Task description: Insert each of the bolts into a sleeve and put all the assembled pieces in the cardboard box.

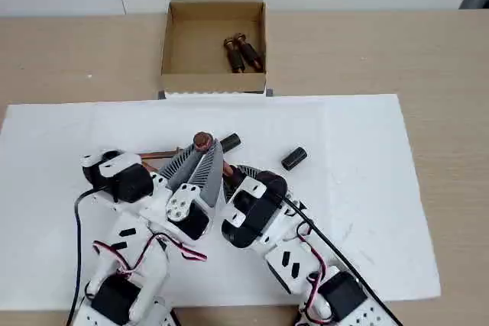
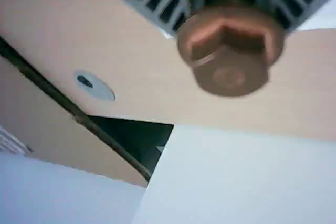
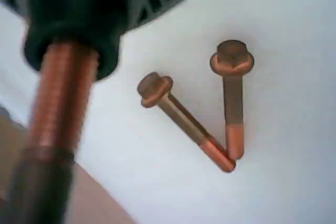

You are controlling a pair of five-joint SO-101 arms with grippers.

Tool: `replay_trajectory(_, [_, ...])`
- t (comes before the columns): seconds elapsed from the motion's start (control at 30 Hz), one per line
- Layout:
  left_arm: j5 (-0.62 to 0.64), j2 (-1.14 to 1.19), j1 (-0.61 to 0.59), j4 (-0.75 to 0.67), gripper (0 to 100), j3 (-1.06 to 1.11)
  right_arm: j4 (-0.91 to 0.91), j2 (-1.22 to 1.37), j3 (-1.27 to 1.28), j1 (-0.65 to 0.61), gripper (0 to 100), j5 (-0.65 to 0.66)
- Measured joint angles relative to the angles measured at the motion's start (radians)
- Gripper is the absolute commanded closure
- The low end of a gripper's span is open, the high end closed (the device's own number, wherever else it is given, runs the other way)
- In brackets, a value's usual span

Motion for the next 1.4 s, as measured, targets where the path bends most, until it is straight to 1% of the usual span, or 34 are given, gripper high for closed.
replay_trajectory(0.2, [-0.015, 0.000, 0.077, 0.124, 100, 0.000, 0.000, 0.000, -0.002, 0.005, 99.5, 0.000])
replay_trajectory(0.33, [-0.015, 0.000, 0.078, 0.135, 100, 0.006, 0.000, 0.000, -0.005, 0.003, 99.5, 0.000])
replay_trajectory(0.57, [-0.017, -0.008, 0.120, 0.218, 100, 0.038, 0.003, 0.005, -0.003, 0.000, 99.5, 0.002])
replay_trajectory(0.7, [-0.017, -0.009, 0.120, 0.224, 99, 0.038, 0.003, 0.005, -0.002, 0.000, 99.5, 0.002])
replay_trajectory(0.77, [-0.017, -0.009, 0.120, 0.224, 97, 0.038, 0.003, 0.005, -0.002, 0.000, 99.5, 0.002])
replay_trajectory(0.9, [-0.072, -0.009, 0.121, 0.224, 85, 0.038, 0.003, 0.005, -0.002, 0.003, 99.5, 0.002])
replay_trajectory(0.97, [-0.087, -0.009, 0.127, 0.229, 81, 0.034, 0.003, 0.005, -0.002, 0.005, 99.5, 0.002])
replay_trajectory(1.07, [-0.094, -0.008, 0.127, 0.239, 81, 0.009, 0.003, 0.005, -0.003, 0.005, 99.5, 0.002])
replay_trajectory(1.2, [-0.133, -0.003, 0.126, 0.267, 81, -0.017, 0.003, 0.005, -0.005, 0.005, 99.5, 0.002])
replay_trajectory(1.27, [-0.155, -0.002, 0.106, 0.273, 81, -0.026, 0.002, 0.003, -0.005, 0.005, 99.5, 0.002])
replay_trajectory(1.4, [-0.252, -0.002, 0.032, 0.279, 81, -0.026, 0.002, 0.000, -0.009, 0.000, 99.5, 0.002])
